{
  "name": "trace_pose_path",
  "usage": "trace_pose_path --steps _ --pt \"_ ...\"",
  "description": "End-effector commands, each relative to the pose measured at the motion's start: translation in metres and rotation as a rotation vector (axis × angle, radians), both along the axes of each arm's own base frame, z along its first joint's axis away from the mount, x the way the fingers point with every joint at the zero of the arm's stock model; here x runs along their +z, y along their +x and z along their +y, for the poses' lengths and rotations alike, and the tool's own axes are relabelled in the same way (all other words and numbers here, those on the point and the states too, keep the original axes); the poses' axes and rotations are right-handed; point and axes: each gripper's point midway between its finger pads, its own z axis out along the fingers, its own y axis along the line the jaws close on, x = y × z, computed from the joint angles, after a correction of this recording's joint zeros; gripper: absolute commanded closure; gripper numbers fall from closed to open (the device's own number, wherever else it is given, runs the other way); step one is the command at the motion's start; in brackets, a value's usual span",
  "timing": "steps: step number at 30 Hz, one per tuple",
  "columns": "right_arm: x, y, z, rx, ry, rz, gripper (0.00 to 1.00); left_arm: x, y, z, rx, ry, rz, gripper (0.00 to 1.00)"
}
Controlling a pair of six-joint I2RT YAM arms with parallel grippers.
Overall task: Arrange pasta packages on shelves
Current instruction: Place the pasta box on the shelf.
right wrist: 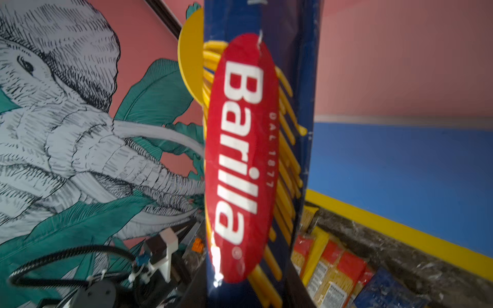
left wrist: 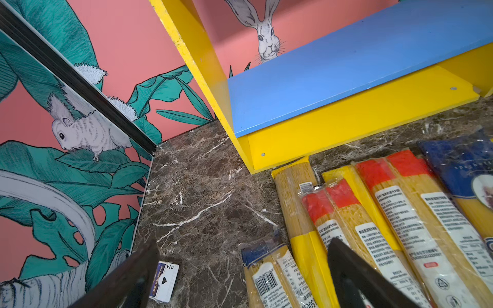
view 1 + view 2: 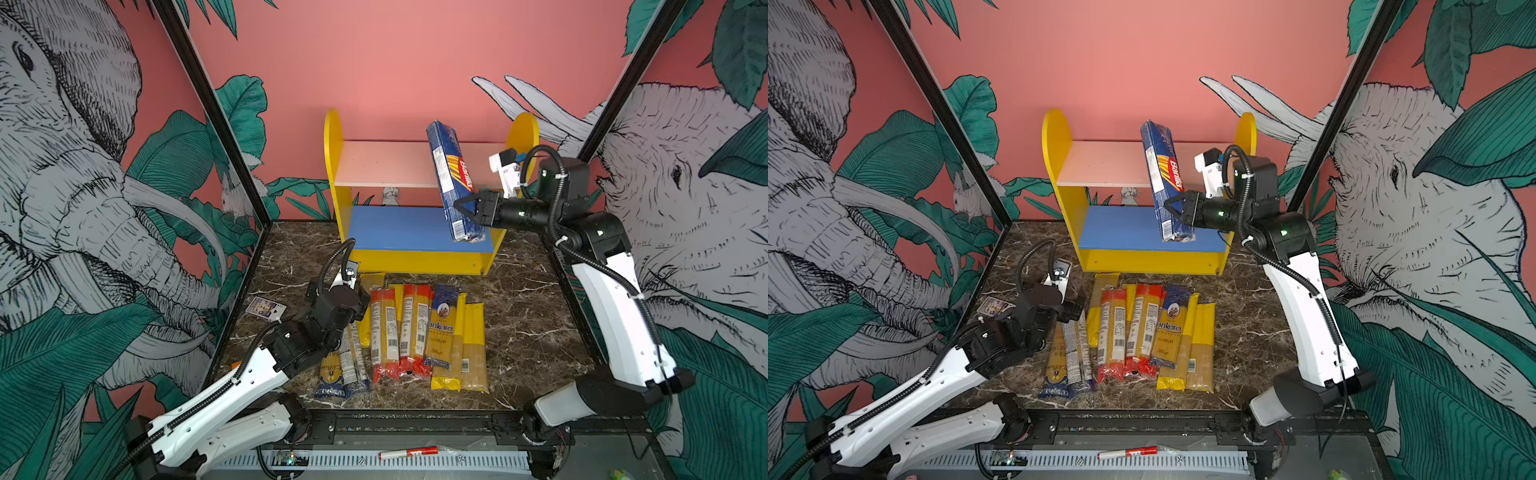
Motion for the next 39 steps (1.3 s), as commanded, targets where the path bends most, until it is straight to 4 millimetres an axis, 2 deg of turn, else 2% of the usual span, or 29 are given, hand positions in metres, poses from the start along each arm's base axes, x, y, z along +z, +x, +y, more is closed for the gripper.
trace_pose_path --steps 1,5,10,12,22,27,32,34,35,39 --pt "0.066 0.024 -0.021 -0.113 -0.085 -0.319 0.90 0.012 0.003 -0.010 -0.025 -0.038 -0.017 0.01" --pt "0.072 0.060 -0.039 -0.235 -0.162 -0.372 0.90 0.006 0.004 -0.014 -0.033 -0.045 -0.001 0.01" --pt "0.062 0.104 -0.069 -0.403 -0.249 -0.406 0.89 0.000 0.004 -0.013 -0.030 -0.024 0.008 0.01" --pt "0.057 0.115 -0.076 -0.449 -0.291 -0.416 0.90 -0.001 0.004 -0.013 -0.028 -0.018 0.010 0.01" --pt "0.051 0.131 -0.095 -0.536 -0.390 -0.438 0.87 -0.002 0.008 -0.018 -0.037 -0.013 0.008 0.01" --pt "0.059 0.136 -0.112 -0.611 -0.404 -0.459 0.86 -0.004 0.013 -0.025 -0.046 0.014 0.015 0.01" --pt "0.061 0.141 -0.121 -0.641 -0.411 -0.467 0.83 -0.005 0.016 -0.030 -0.055 0.021 0.021 0.01" --pt "0.058 0.144 -0.123 -0.648 -0.414 -0.458 0.78 -0.006 0.016 -0.031 -0.057 0.025 0.025 0.01" --pt "0.055 0.147 -0.123 -0.653 -0.419 -0.451 0.71 -0.006 0.016 -0.031 -0.057 0.025 0.025 0.01" --pt "0.047 0.153 -0.129 -0.693 -0.420 -0.425 0.34 -0.005 0.016 -0.030 -0.058 0.024 0.021 0.01"
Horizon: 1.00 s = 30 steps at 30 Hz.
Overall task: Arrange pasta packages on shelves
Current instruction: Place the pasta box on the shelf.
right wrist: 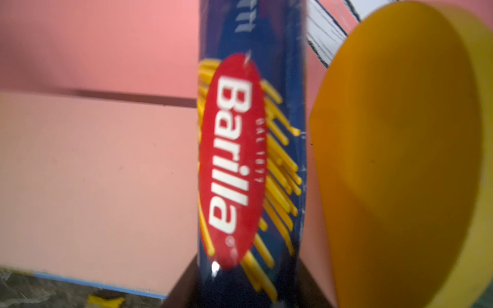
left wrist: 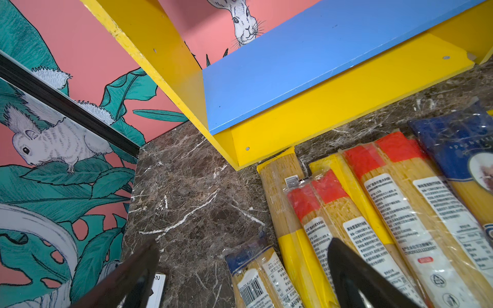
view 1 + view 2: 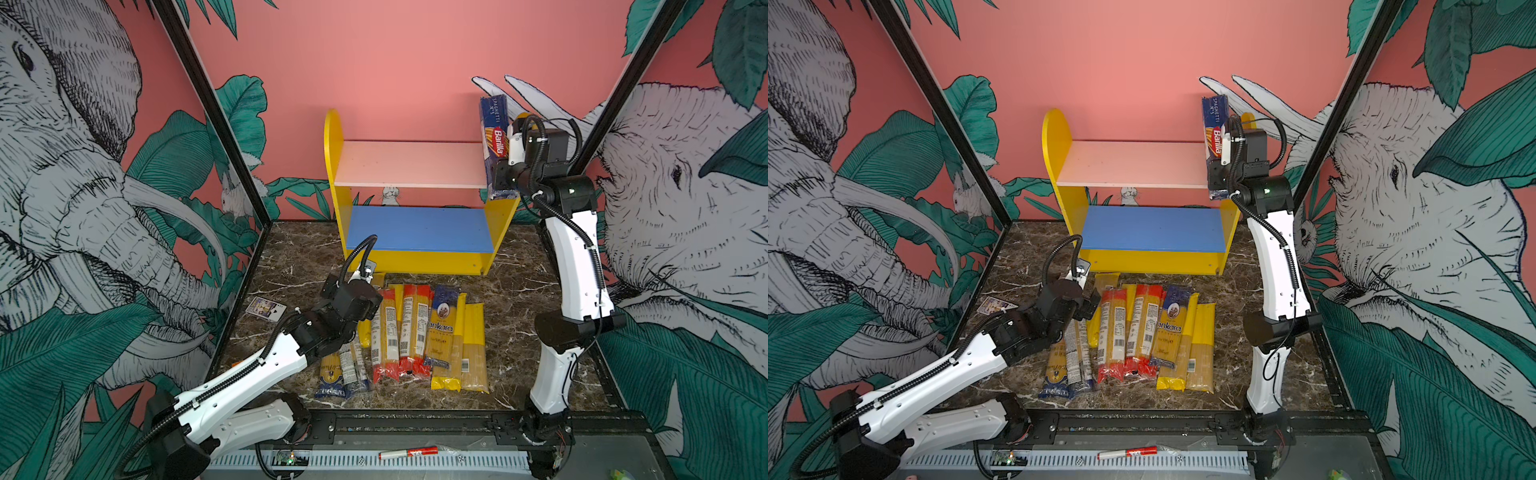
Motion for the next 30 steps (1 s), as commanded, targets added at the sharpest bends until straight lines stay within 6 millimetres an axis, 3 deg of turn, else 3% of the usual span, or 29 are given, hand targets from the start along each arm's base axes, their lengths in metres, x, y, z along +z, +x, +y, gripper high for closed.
trace_pose_path --steps 1,3,9,14,17,23,30 --pt "0.056 0.002 -0.010 -0.053 0.047 -0.206 0.26 0.020 0.000 -0.002 -0.009 -0.039 -0.041 0.01" --pt "0.055 0.004 -0.010 -0.057 0.052 -0.206 0.21 0.024 -0.001 -0.001 -0.010 -0.038 -0.053 0.01" --pt "0.050 0.003 -0.006 -0.040 0.081 -0.190 0.19 0.028 -0.004 0.005 -0.007 -0.040 -0.067 0.01" --pt "0.055 -0.011 -0.003 -0.011 0.108 -0.192 0.18 0.025 -0.005 0.006 -0.003 -0.051 -0.061 0.01" --pt "0.060 -0.025 -0.008 -0.022 0.132 -0.208 0.18 0.025 -0.006 0.007 0.001 -0.063 -0.060 0.01" --pt "0.068 -0.073 -0.009 0.006 0.179 -0.254 0.17 0.032 -0.013 0.016 0.010 -0.096 -0.074 0.01" --pt "0.033 -0.125 0.001 0.048 0.183 -0.184 0.17 0.028 -0.021 0.022 0.009 -0.148 -0.075 0.01"
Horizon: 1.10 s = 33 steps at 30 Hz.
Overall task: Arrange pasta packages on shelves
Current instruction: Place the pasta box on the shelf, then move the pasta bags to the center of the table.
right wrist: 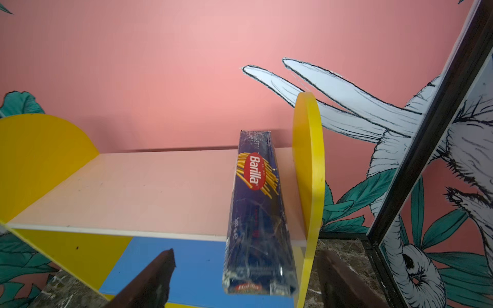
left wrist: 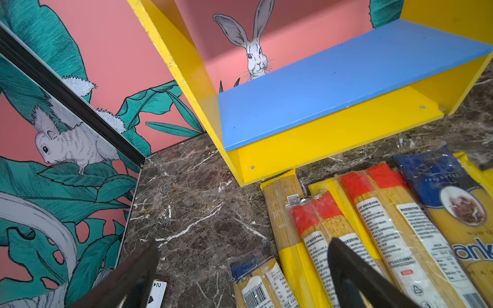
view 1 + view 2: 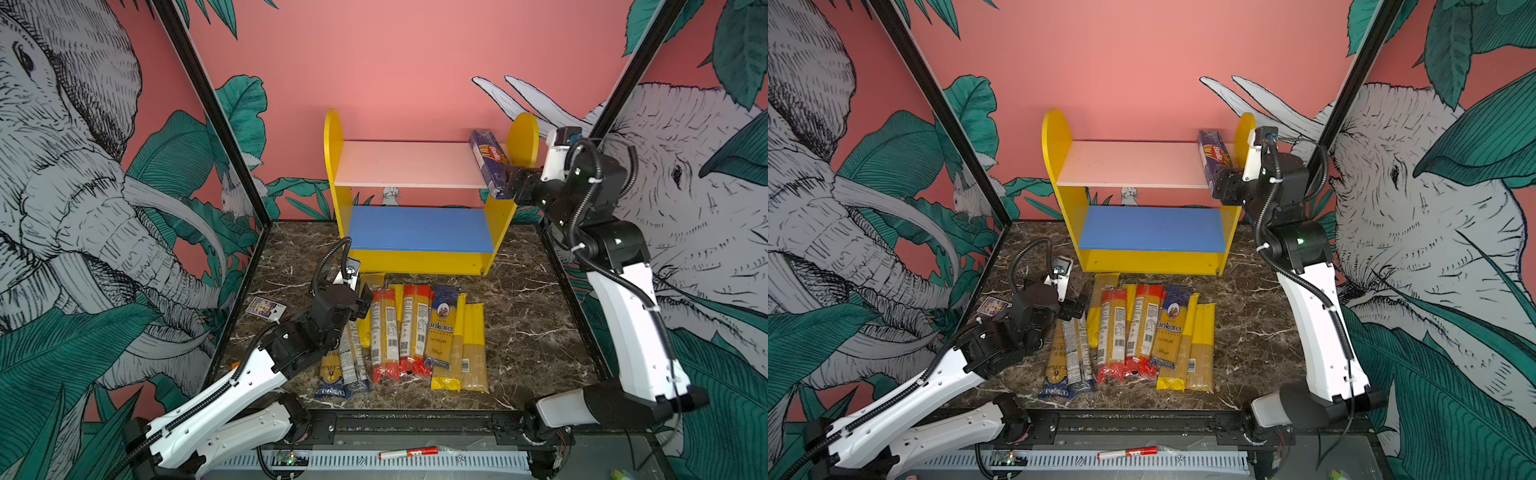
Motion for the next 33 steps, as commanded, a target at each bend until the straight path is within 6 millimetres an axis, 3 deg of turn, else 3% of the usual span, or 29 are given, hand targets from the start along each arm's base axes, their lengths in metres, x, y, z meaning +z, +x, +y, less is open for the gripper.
trace_pose_path --steps 1,5,12,17,18,26,33 --pt "-0.020 -0.014 0.009 0.020 0.026 0.022 0.17 -0.011 -0.004 0.001 0.000 -0.021 0.027 0.01" --pt "-0.057 -0.045 0.026 0.072 -0.004 0.096 0.17 -0.018 -0.007 -0.001 -0.007 -0.041 0.055 0.01" --pt "-0.112 -0.090 0.034 0.130 -0.012 0.210 0.20 -0.023 -0.013 0.003 -0.009 -0.085 0.071 0.01" --pt "-0.163 -0.106 0.028 0.123 -0.048 0.337 0.22 -0.033 -0.019 0.009 0.004 -0.109 0.092 0.01" --pt "-0.185 -0.110 0.030 0.136 -0.051 0.391 0.22 -0.034 -0.020 0.010 0.003 -0.116 0.096 0.01" --pt "-0.291 -0.133 0.053 0.191 -0.020 0.637 0.19 -0.051 -0.026 0.016 0.023 -0.143 0.123 0.01" --pt "-0.353 -0.150 0.065 0.189 -0.004 0.780 0.16 -0.080 -0.028 0.004 -0.001 -0.153 0.210 0.01"
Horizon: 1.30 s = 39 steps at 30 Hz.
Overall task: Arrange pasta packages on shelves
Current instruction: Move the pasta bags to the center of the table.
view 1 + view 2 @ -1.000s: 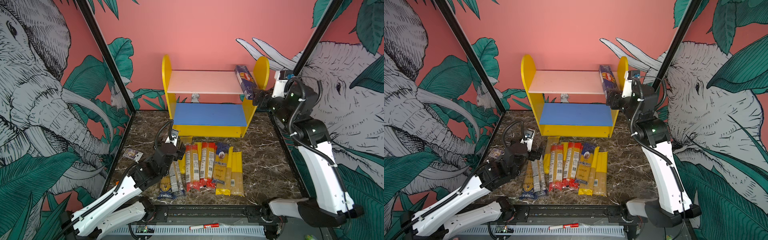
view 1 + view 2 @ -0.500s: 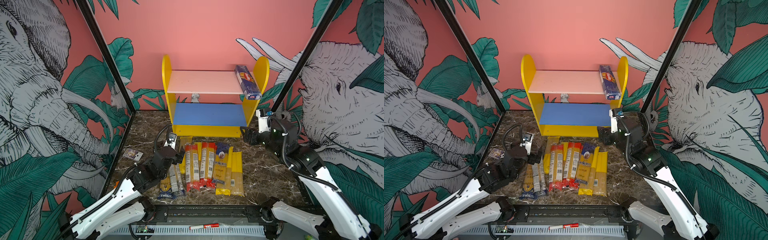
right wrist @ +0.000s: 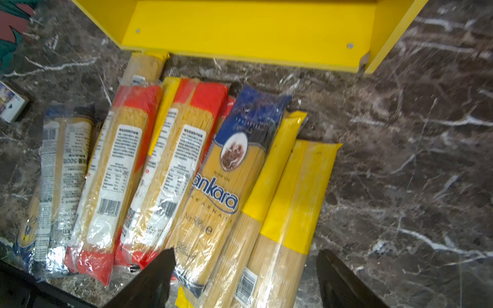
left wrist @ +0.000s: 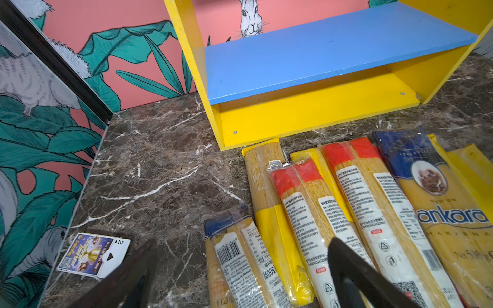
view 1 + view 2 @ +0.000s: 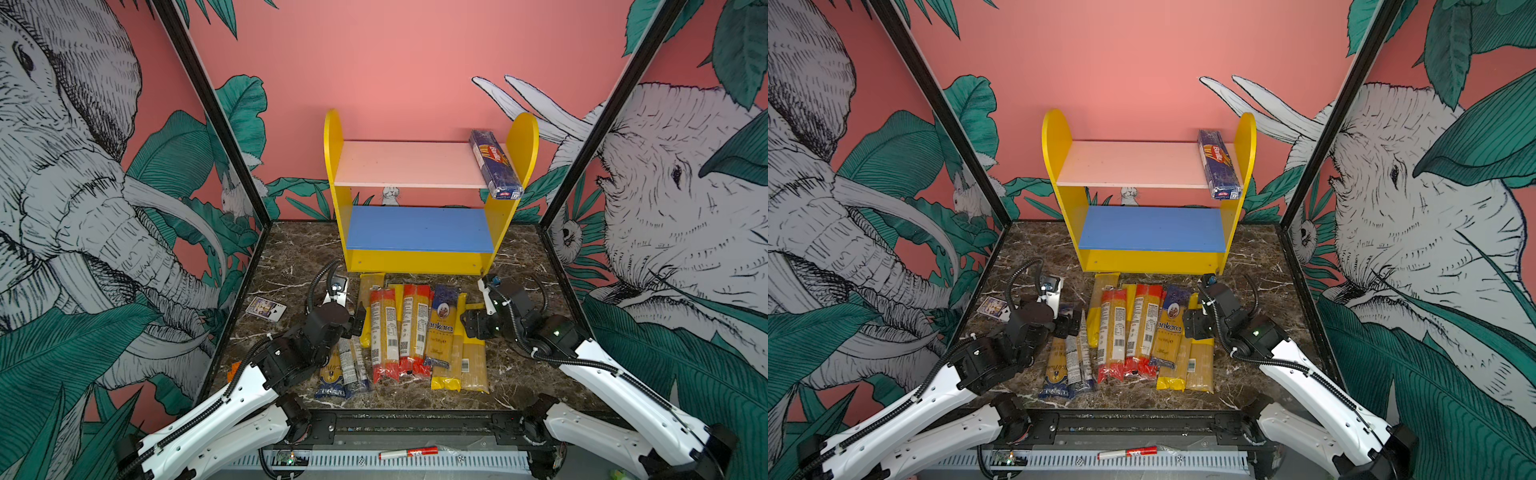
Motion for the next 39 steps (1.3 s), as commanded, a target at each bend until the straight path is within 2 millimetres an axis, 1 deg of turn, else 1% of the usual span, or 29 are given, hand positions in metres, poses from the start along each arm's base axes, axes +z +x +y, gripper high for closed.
trace_pose_path --steps 1,5,8,11,14,15,16,17,20,24,30,38,39 --pt "-0.013 -0.002 0.014 -0.026 0.070 0.034 0.16 -0.028 -0.005 -0.009 -0.024 -0.022 0.086 0.01" --pt "-0.036 -0.008 0.029 -0.006 0.057 0.092 0.16 -0.049 -0.010 -0.029 -0.095 -0.075 0.151 0.01" --pt "-0.049 -0.010 0.040 0.009 0.035 0.124 0.16 -0.055 -0.014 -0.049 -0.182 -0.119 0.182 0.01" --pt "-0.065 -0.010 0.048 0.003 0.009 0.166 0.15 -0.051 -0.019 -0.072 -0.303 -0.149 0.189 0.01" --pt "-0.080 -0.010 0.050 -0.018 -0.050 0.206 0.15 -0.045 -0.028 -0.091 -0.430 -0.161 0.191 0.01" --pt "-0.086 -0.010 0.050 -0.027 -0.075 0.221 0.13 -0.044 -0.032 -0.096 -0.467 -0.161 0.190 0.01" --pt "-0.089 -0.010 0.051 -0.032 -0.090 0.235 0.06 -0.043 -0.036 -0.100 -0.504 -0.157 0.192 0.01" --pt "-0.094 -0.011 0.053 -0.033 -0.104 0.249 0.06 -0.042 -0.039 -0.103 -0.541 -0.154 0.191 0.01" --pt "-0.102 -0.009 0.060 -0.031 -0.109 0.269 0.05 -0.040 -0.052 -0.109 -0.633 -0.148 0.191 0.01" --pt "-0.105 -0.005 0.068 -0.036 -0.100 0.274 0.05 -0.033 -0.058 -0.112 -0.671 -0.184 0.163 0.01" --pt "-0.119 -0.003 0.076 -0.035 -0.143 0.300 0.09 -0.030 -0.056 -0.106 -0.649 -0.182 0.138 0.01" --pt "-0.136 -0.006 0.096 -0.016 -0.159 0.341 0.10 -0.027 -0.056 -0.104 -0.643 -0.191 0.117 0.01" --pt "-0.143 -0.007 0.095 -0.022 -0.182 0.354 0.10 -0.027 -0.055 -0.103 -0.641 -0.192 0.113 0.01"
